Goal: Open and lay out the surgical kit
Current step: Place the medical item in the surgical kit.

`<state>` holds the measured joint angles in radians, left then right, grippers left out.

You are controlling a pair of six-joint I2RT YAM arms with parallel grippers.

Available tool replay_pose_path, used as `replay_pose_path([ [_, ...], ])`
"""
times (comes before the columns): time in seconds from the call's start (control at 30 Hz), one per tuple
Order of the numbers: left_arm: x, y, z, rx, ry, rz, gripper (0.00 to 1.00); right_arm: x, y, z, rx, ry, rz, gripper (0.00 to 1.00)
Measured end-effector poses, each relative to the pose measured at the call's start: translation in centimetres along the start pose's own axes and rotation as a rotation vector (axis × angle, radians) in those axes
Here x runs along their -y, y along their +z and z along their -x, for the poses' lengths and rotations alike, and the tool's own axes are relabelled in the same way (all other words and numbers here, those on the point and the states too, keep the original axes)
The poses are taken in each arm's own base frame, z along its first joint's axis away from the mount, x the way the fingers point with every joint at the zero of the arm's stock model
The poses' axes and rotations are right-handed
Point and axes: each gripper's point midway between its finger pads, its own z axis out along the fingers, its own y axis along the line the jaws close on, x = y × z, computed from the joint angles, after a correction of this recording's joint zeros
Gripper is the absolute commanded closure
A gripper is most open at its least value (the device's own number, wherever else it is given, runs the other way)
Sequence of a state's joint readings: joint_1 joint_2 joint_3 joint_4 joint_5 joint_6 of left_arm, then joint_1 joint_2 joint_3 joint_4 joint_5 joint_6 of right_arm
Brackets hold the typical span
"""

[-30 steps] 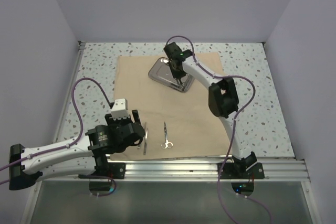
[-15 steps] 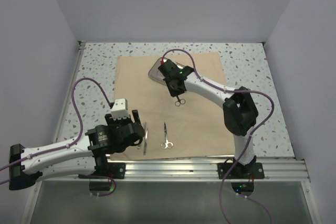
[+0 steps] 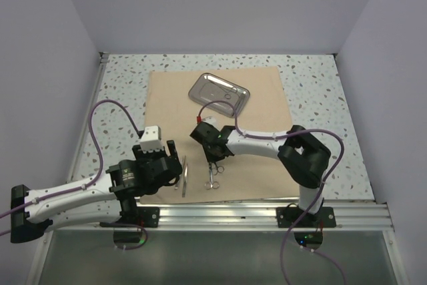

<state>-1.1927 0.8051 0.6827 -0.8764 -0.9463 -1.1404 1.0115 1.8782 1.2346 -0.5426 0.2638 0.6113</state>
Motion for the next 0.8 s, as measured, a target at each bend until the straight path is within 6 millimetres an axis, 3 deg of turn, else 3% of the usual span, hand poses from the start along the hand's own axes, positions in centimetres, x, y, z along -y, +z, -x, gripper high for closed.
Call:
replay_pose_path([
  [0.27,-0.2,0.0,-0.2,-0.001,0.002,0.001,0.19,-1.6,-0.2,-0.7,0.027,0.056,0.025,1.00],
  [0.67,-0.2,0.3,-0.6,-0.010,0.027,0.019,0.19,0.1,-1.6,-3.6,-0.006,0.079,0.013,1.00],
  [0.73,-0.2,0.5,-0.8,-0.013,0.039,0.029,0.18,0.6,-2.0,-4.1,-0.014,0.076,0.005,0.68],
  [0.77,-0.3,0.6,-0.9,-0.014,0.044,0.036,0.17,0.8,-2.2,-4.2,-0.016,0.077,0.005,0.30],
  [0.8,-0.3,0.6,-1.0,-0.015,0.049,0.041,0.16,0.8,-2.3,-4.3,-0.018,0.073,0.007,0.21],
])
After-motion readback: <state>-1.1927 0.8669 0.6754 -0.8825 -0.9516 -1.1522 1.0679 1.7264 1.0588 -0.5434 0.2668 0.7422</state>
